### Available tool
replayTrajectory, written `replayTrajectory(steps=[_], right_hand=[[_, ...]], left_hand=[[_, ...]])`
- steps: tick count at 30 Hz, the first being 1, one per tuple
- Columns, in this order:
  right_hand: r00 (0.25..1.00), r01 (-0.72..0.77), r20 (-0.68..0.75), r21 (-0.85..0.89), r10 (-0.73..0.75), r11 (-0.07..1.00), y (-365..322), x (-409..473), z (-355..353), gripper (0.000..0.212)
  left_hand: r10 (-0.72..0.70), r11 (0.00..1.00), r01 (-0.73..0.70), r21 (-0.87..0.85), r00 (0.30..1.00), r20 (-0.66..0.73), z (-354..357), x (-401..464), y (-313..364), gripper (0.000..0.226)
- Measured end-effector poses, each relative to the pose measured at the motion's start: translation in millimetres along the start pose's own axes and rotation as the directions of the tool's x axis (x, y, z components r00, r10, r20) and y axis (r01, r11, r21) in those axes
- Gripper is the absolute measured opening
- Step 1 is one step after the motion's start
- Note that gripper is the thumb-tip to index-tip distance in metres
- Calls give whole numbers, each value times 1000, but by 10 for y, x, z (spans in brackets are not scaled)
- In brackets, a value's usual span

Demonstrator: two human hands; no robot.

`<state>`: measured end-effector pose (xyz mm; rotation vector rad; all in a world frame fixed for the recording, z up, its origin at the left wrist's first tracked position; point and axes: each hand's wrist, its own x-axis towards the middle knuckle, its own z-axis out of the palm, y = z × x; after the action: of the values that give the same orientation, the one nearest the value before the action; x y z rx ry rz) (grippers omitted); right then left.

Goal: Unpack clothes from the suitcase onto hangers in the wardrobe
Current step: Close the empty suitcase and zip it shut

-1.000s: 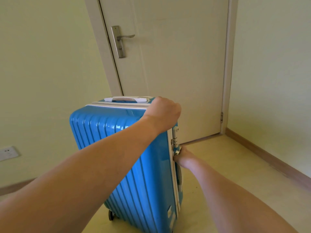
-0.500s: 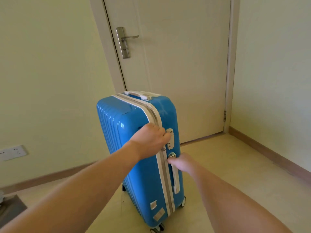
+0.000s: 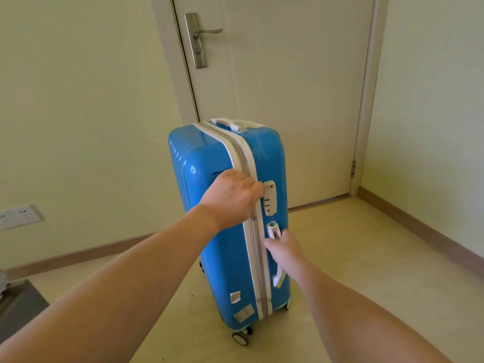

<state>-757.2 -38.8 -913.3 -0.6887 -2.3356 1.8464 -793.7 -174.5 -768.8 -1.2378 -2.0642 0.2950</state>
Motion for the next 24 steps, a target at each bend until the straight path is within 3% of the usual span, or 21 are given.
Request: replayTrajectory(steps=[4,8,12,16,24], right_hand=[[993,56,-106,3,-55,998,-111,-48,-146,7],[987,92,-129,-44,-97,995,-268,-124,-356,6],[978,142,-139,-107,-156,984,-438,-205,-523,6],[971,176,-131,-187,-202,967,-671,-265,-663,7],[974,175,-91,-276,-207,945,-1075,-325,-766,14]], left_hand=[[-71,995,66,72,995,63,-191,257,39,24],[-232,972,224,71,965,119,-371,469,31,18],[-343,931,361,-54,917,203,-554,581,-109,17],[-440,828,507,-238,852,284,-660,673,-317,27],[-599,648,647,-401,759,256,-736,639,-495,26]])
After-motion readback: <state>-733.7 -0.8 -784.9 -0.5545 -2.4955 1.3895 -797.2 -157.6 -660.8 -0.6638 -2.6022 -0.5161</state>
